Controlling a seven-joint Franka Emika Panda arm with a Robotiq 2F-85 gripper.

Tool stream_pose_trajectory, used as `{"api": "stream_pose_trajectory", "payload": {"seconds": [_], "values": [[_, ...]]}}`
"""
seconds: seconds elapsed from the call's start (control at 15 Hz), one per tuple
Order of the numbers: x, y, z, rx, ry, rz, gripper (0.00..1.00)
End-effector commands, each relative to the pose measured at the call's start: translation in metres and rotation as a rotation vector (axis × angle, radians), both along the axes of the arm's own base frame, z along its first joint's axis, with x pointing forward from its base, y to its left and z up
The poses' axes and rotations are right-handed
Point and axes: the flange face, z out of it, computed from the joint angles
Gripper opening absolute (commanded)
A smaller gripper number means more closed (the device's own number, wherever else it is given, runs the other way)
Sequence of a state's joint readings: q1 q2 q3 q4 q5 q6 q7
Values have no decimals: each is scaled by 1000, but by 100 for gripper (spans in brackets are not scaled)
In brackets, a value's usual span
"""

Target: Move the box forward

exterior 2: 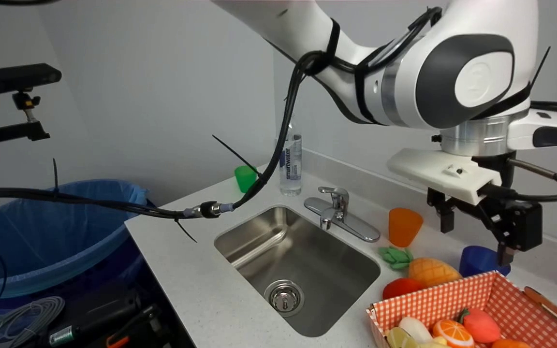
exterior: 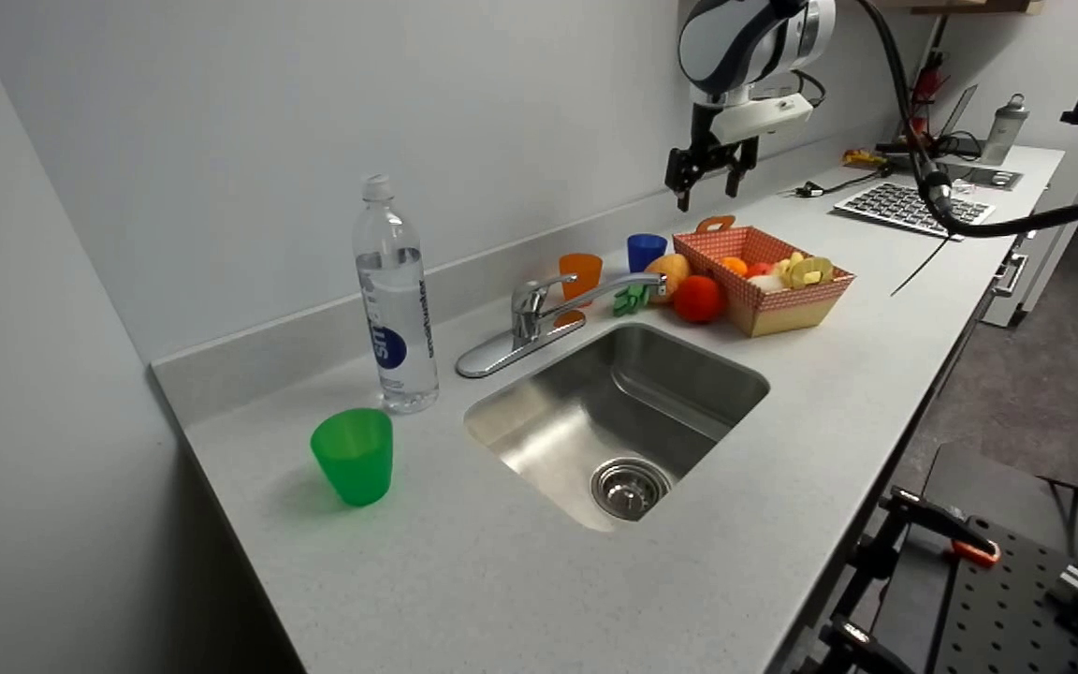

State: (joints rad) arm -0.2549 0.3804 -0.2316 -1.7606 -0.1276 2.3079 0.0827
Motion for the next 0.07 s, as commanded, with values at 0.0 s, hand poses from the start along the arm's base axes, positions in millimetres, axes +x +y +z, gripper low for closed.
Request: {"api": "stream_pose_trajectory", "payload": {"seconds": [0.0], "values": [[-2, 0, 3, 3, 3, 0, 100]]}}
